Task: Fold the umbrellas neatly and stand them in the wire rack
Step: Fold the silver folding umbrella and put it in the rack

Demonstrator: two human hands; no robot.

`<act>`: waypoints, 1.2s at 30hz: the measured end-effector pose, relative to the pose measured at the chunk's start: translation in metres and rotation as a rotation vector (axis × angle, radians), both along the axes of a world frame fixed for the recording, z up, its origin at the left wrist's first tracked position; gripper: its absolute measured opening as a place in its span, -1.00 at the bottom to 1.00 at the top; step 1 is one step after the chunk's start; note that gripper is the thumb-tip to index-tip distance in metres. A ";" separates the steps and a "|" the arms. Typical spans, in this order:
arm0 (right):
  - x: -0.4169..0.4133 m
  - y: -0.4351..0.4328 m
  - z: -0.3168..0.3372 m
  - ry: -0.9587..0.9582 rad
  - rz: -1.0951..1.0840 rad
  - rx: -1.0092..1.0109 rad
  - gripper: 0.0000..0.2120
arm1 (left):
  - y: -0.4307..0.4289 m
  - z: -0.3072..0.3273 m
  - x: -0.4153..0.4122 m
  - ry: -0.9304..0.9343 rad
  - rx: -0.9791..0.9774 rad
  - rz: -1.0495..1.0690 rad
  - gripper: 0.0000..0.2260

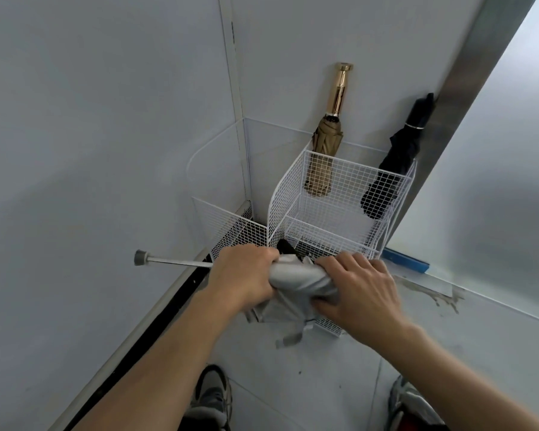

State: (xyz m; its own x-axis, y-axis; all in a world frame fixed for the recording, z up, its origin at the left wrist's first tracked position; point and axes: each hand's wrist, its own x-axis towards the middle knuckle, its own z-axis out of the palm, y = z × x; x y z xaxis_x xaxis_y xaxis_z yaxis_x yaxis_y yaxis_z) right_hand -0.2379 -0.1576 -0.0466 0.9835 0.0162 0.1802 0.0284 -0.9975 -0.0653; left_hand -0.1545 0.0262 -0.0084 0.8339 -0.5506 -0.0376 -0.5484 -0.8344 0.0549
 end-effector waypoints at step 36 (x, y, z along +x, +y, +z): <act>0.011 -0.026 0.021 0.495 -0.048 0.431 -0.62 | -0.002 -0.018 -0.008 0.155 0.062 -0.112 -0.60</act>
State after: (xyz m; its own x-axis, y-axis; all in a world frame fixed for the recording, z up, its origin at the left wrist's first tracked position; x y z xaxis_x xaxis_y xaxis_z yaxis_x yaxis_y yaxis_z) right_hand -0.2268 -0.1831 -0.0259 0.9496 -0.0019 -0.3136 -0.1515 -0.8784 -0.4533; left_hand -0.1623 0.0238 -0.0261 0.7490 -0.6323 -0.1980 -0.6271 -0.7730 0.0964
